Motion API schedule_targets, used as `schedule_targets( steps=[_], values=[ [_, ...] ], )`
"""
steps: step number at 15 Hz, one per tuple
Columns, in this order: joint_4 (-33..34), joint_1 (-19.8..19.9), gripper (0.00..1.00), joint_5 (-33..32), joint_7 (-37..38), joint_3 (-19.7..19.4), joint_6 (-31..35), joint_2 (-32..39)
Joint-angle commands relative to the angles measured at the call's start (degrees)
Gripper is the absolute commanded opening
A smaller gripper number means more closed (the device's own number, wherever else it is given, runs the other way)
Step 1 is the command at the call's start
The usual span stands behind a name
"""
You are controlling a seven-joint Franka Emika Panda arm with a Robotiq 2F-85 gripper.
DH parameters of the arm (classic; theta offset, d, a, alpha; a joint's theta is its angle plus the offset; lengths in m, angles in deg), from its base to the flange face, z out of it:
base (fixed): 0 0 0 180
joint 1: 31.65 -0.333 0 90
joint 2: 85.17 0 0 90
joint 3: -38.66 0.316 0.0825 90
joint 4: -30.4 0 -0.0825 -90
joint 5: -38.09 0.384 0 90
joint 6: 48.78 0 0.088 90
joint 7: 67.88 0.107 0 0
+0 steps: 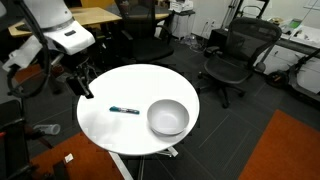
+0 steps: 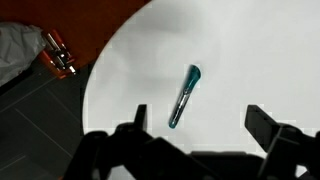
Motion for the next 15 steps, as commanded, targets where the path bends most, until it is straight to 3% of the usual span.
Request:
schedule_targets(
  steps=[1,6,15],
  values=[
    [5.11,-0.76,1.00,3.24,0.83,-0.56,5.25,8.69],
    [11.77,-2.15,1.00,1.63,8.81,-3.00,7.93,18.45],
    [21.04,-5.82,1.00,6.21,11.99,-6.34,2.23,29.00]
  ],
)
